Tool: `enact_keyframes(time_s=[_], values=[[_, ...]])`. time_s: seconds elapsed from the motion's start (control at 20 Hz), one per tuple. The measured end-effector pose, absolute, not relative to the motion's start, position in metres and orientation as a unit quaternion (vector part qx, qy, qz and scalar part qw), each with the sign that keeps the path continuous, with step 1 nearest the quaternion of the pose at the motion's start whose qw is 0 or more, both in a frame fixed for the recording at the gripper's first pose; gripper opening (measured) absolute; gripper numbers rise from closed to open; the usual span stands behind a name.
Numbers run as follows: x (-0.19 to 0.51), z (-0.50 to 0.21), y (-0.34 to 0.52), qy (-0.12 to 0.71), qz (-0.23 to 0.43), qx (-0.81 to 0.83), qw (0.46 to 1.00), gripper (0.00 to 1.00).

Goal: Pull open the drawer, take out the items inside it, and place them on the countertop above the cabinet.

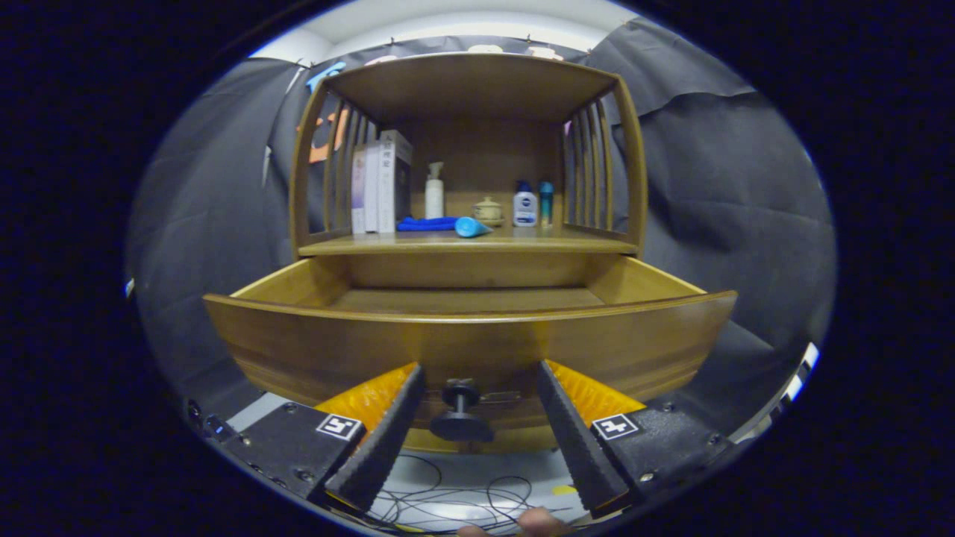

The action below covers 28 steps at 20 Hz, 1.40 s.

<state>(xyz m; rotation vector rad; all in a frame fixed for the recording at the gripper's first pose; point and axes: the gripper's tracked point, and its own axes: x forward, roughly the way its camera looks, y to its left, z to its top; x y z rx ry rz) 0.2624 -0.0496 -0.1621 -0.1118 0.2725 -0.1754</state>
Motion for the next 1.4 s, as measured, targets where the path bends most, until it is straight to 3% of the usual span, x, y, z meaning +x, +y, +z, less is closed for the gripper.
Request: enact_keyframes(time_s=[1.4], values=[[0.439, -0.15, -0.066, 0.132, -0.086, -0.073, 0.985, 0.97]])
